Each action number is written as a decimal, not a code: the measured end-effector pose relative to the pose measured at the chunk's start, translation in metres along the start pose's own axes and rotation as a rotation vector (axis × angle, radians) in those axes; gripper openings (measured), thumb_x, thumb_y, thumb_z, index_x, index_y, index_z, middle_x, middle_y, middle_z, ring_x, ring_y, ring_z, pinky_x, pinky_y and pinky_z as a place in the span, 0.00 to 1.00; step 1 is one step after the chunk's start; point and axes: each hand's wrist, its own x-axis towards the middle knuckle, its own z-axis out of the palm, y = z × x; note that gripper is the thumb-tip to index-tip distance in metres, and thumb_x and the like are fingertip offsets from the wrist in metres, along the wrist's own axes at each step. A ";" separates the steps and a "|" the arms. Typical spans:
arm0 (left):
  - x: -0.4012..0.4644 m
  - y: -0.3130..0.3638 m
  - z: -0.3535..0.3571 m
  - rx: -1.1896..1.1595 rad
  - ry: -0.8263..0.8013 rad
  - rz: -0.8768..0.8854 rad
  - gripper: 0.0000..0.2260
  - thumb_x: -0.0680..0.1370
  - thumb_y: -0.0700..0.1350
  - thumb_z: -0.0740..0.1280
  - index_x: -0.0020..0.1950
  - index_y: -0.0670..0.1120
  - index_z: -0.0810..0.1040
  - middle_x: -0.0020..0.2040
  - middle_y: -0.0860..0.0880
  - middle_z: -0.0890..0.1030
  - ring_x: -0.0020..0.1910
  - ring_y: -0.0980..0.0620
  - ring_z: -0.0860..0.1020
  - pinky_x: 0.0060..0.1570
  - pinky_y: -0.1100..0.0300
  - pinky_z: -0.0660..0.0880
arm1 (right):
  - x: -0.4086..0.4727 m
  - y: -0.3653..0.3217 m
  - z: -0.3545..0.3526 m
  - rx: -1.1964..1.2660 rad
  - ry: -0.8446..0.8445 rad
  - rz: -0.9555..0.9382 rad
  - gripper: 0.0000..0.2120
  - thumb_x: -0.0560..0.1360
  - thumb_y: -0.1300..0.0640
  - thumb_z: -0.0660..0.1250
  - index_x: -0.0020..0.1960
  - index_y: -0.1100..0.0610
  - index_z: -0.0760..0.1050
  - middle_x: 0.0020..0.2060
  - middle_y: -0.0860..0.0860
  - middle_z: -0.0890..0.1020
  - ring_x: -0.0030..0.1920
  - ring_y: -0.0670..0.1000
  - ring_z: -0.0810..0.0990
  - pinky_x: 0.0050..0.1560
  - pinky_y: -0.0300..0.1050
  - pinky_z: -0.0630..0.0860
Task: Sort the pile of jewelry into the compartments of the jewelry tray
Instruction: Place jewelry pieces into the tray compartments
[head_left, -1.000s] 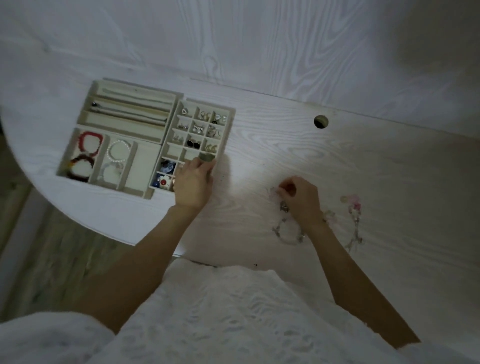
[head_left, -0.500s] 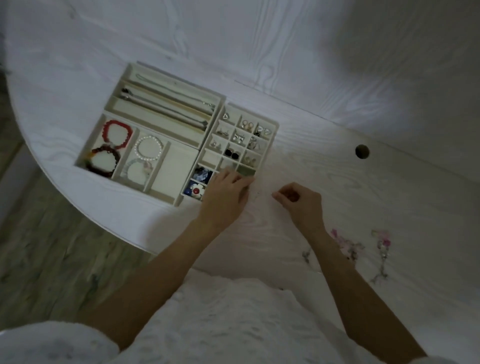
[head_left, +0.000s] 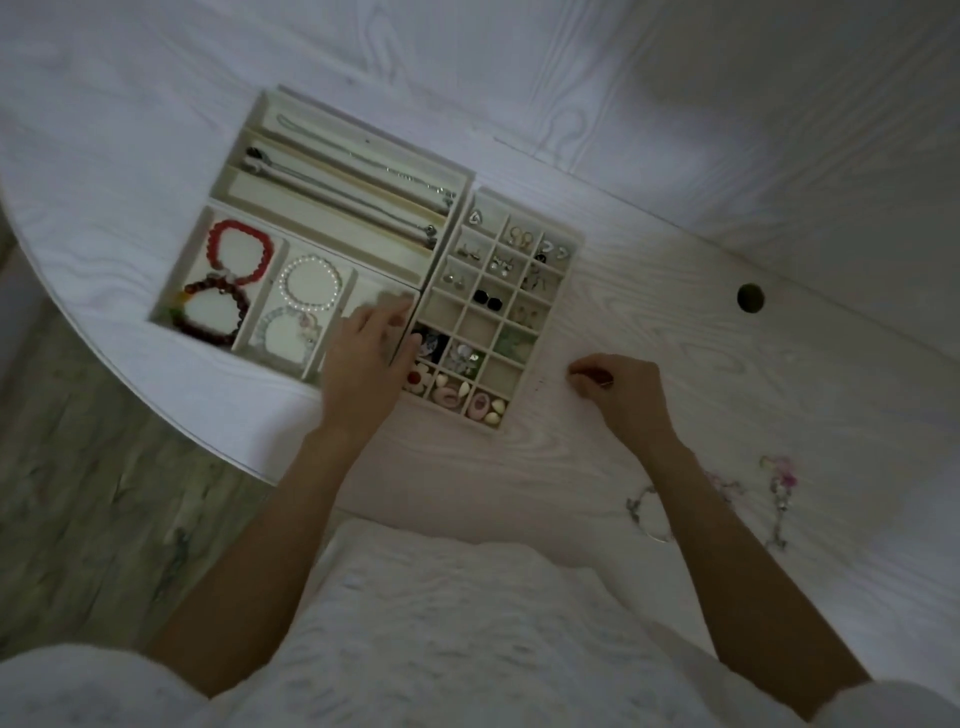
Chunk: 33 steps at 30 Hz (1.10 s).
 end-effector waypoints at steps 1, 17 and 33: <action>0.001 -0.001 0.000 -0.006 -0.009 -0.011 0.15 0.78 0.46 0.67 0.65 0.48 0.75 0.52 0.48 0.78 0.48 0.50 0.74 0.46 0.63 0.65 | -0.001 0.000 -0.001 -0.020 -0.002 -0.011 0.06 0.73 0.63 0.69 0.49 0.61 0.82 0.43 0.53 0.84 0.41 0.46 0.78 0.47 0.32 0.72; 0.006 -0.001 0.001 0.023 -0.013 -0.097 0.11 0.78 0.46 0.66 0.59 0.46 0.80 0.46 0.44 0.80 0.44 0.47 0.77 0.41 0.60 0.70 | -0.005 -0.006 0.006 -0.026 0.083 0.018 0.02 0.73 0.61 0.68 0.46 0.59 0.78 0.36 0.50 0.80 0.36 0.47 0.77 0.41 0.40 0.76; 0.005 -0.008 0.007 -0.103 0.067 -0.087 0.10 0.77 0.47 0.68 0.56 0.48 0.82 0.46 0.49 0.81 0.40 0.56 0.75 0.39 0.64 0.68 | 0.052 -0.100 0.042 -0.071 -0.001 -0.358 0.02 0.73 0.61 0.68 0.45 0.60 0.78 0.44 0.53 0.75 0.43 0.50 0.73 0.44 0.41 0.73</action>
